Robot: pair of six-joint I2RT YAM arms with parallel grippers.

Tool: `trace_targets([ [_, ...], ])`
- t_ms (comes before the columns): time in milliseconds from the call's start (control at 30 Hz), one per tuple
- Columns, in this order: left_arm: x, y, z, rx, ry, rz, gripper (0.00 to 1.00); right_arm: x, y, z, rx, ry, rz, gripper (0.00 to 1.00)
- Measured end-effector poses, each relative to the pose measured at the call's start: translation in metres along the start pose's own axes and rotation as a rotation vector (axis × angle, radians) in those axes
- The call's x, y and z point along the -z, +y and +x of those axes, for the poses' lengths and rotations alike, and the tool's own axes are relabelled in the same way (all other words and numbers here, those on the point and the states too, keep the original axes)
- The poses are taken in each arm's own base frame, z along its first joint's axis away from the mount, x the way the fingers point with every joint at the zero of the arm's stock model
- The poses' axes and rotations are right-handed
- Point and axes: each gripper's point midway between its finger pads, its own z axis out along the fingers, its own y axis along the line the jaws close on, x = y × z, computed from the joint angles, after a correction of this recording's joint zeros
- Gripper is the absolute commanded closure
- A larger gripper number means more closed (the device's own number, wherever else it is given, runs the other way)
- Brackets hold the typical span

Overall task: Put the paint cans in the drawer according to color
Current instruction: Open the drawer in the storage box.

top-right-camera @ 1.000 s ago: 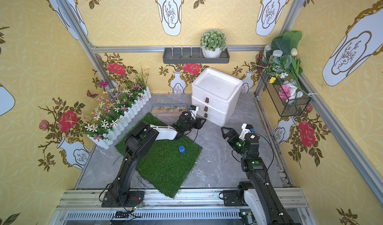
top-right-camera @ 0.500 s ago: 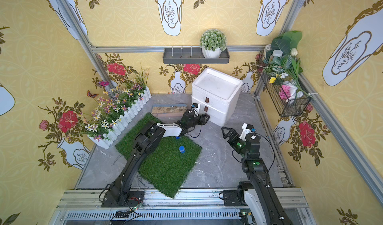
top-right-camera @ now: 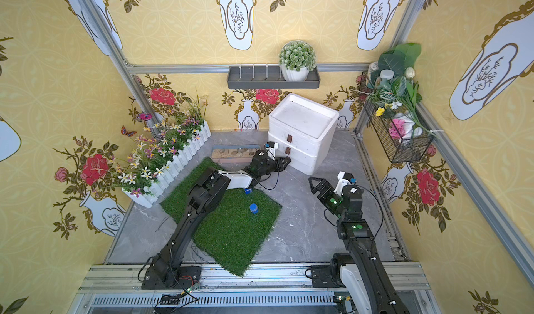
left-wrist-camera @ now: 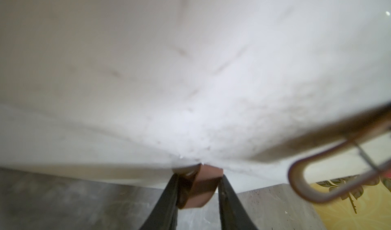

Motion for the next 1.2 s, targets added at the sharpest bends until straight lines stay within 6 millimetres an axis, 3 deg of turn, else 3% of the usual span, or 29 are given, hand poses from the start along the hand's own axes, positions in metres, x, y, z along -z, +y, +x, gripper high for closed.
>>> trace_targets([
  [167,0.000,-0.006,-0.002,0.007,0.001,0.031,1.00,0.000,0.000,0.000,-0.001,-0.002,0.001,0.03],
  [500,0.012,-0.009,0.006,0.040,0.030,0.050,1.00,0.001,-0.001,-0.002,-0.001,-0.007,0.002,0.03],
  [900,0.083,-0.022,0.048,0.108,0.126,0.056,0.99,0.002,0.004,-0.005,0.005,-0.018,-0.007,0.03],
  [933,0.087,-0.023,0.051,0.109,0.128,0.059,0.90,0.002,0.005,-0.006,0.008,-0.020,-0.011,0.03],
  [1000,0.095,-0.024,0.055,0.113,0.134,0.057,0.53,0.003,0.007,-0.007,0.011,-0.019,-0.015,0.03],
  [1033,0.097,-0.025,0.055,0.113,0.134,0.057,0.43,0.003,0.007,-0.007,0.012,-0.018,-0.017,0.03],
  [1100,0.101,-0.030,0.052,0.113,0.138,0.057,0.31,0.003,0.012,-0.008,0.017,-0.011,-0.031,0.03],
  [1200,0.110,-0.048,0.034,0.067,0.116,0.075,0.25,0.002,0.024,-0.008,0.034,0.007,-0.064,0.03],
])
